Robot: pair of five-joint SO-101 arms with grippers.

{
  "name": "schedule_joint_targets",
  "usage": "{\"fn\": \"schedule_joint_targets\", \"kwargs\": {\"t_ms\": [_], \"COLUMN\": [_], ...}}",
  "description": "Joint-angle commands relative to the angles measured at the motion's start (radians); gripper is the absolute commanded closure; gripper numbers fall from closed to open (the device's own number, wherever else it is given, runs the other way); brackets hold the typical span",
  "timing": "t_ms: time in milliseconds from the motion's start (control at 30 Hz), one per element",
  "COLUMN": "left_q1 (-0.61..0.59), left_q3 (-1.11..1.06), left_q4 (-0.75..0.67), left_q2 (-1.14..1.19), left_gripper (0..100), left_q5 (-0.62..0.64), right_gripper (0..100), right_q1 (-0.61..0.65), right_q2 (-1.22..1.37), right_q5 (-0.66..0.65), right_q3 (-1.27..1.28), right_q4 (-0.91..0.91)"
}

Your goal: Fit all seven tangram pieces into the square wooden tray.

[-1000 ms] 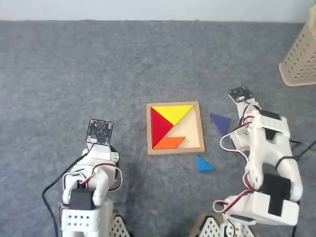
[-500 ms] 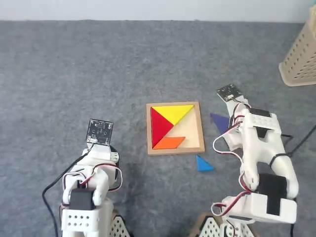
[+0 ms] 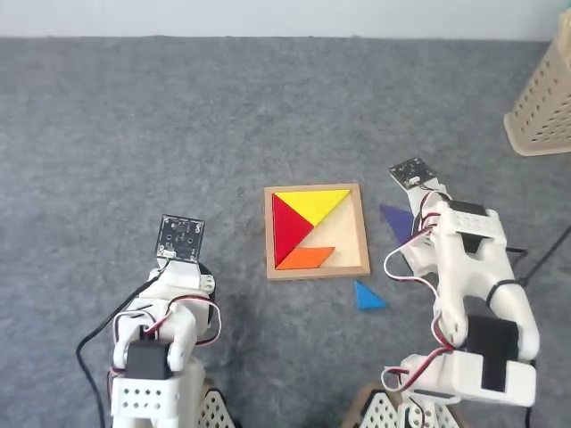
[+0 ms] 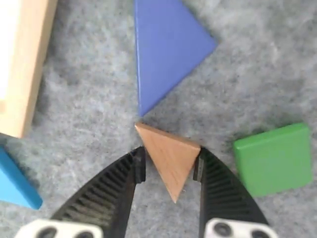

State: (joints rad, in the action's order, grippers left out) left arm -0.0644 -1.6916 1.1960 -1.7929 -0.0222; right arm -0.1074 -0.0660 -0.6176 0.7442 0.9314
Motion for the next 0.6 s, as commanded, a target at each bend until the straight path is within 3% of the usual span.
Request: {"fn": "schedule_joint_targets", "kwargs": {"t_ms": [0,367,567], "left_q1": [-0.005,-0.005,-0.005], "left_q3": [0.005,0.005,0.005], "left_q4": [0.005,0.005,0.005], "left_q2": [-0.003,-0.003,-0.003], "left_gripper": [99,99,99], "left_q5": [0.009,0.009,0.009], "right_gripper": [82.9,82.8,83.2], "right_q1": [0.018,0.084,0.085], "right_q2": [-0.061,-0.051,-0.050], "right_q5": [-0.014,-0.015,-0.121], "right_q3": [-0.017,-0.014,0.032], "right_q4": [-0.035,-0.062,-0.065]}}
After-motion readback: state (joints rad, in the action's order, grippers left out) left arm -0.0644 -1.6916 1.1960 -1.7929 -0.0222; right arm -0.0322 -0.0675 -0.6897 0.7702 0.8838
